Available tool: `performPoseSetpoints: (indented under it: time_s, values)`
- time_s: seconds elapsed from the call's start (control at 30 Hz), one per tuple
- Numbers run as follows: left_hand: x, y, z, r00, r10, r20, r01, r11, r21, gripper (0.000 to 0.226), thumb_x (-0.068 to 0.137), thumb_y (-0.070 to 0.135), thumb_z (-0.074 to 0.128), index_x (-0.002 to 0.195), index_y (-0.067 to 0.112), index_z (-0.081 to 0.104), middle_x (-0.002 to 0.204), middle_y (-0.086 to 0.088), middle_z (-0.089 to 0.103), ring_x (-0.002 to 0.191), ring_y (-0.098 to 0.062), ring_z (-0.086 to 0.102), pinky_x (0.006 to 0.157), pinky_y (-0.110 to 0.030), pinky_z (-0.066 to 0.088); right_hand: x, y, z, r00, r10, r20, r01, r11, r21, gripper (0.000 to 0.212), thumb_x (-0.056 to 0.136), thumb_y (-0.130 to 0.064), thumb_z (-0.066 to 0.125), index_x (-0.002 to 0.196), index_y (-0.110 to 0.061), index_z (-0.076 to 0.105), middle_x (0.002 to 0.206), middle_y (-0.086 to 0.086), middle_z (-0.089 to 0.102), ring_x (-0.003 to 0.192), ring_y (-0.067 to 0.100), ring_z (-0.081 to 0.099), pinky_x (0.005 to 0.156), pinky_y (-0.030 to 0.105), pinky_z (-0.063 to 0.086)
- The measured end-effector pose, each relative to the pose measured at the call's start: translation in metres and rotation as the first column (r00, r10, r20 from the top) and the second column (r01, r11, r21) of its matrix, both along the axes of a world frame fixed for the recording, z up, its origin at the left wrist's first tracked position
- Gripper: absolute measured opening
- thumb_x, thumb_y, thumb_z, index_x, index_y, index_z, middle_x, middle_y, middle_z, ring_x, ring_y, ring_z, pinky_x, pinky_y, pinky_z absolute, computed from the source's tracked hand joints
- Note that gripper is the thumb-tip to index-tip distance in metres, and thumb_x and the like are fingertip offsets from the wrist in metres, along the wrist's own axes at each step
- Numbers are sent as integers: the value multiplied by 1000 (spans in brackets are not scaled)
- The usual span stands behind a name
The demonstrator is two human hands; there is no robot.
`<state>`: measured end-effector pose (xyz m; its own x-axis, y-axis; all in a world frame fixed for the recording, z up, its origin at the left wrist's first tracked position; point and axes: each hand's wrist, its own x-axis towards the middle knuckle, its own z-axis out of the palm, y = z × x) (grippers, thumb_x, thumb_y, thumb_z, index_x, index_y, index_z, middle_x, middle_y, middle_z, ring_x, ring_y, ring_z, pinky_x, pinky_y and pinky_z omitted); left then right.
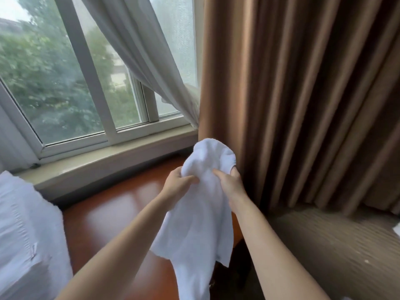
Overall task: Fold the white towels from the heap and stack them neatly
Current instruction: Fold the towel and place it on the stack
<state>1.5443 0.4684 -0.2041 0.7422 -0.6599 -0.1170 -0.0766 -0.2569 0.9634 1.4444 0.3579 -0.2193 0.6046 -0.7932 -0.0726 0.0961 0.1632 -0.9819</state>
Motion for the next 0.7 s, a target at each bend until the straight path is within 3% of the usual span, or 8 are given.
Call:
performPoseSetpoints:
  time_s: [0.1, 0.17, 0.33, 0.43, 0.53, 0.7]
  values:
    - [-3, -31, 5, 999, 38, -9, -38, 999, 16, 42, 61, 25, 65, 102, 15, 66, 95, -10, 73, 87, -28, 70, 81, -44, 57, 5, -44, 3, 995, 94, -14, -94, 995, 17, 28, 88, -14, 65, 109, -30, 56, 96, -16, 65, 77, -8, 63, 55, 7, 48]
    - [-3, -48, 4, 998, 64, -18, -63, 998, 18, 40, 63, 28, 64, 102, 21, 66, 95, -5, 73, 87, -24, 71, 80, -41, 57, 11, -70, 2, 989, 145, -21, -144, 989, 28, 28, 87, -16, 67, 109, -29, 56, 95, -14, 66, 72, -9, 63, 53, 6, 47]
    - [3, -76, -11, 990, 126, -67, -124, 992, 31, 29, 73, 28, 63, 102, 32, 65, 94, 4, 73, 82, -13, 71, 67, -26, 55, 31, -113, -12, 960, 263, -97, -252, 961, 110, 33, 86, -25, 69, 118, -17, 62, 104, -3, 70, 90, 7, 67, 69, 19, 51]
    - [19, -90, -23, 986, 60, -158, -45, 994, 97, 32, 83, 18, 59, 96, 47, 66, 89, 8, 74, 75, -5, 71, 55, -18, 53, 49, -131, -26, 930, 324, -172, -302, 942, 143, 46, 86, -32, 69, 127, -16, 56, 110, -1, 67, 97, 13, 63, 78, 27, 50]
    - [47, -107, -43, 952, 6, -306, 50, 983, 175, 34, 77, 27, 61, 106, 44, 65, 95, 7, 75, 86, -12, 72, 63, -25, 56, 70, -150, -39, 908, 350, -231, -326, 936, 135, 50, 87, -34, 68, 132, -19, 52, 109, -4, 63, 96, 10, 61, 76, 26, 50]
    - [85, -139, -84, 867, 16, -499, 140, 952, 274, 50, 62, 36, 67, 111, 27, 67, 102, -2, 75, 100, -23, 69, 93, -40, 51, 101, -182, -54, 853, 372, -366, -339, 928, 152, 43, 92, -30, 63, 131, -15, 52, 121, 5, 62, 110, 21, 59, 101, 39, 47]
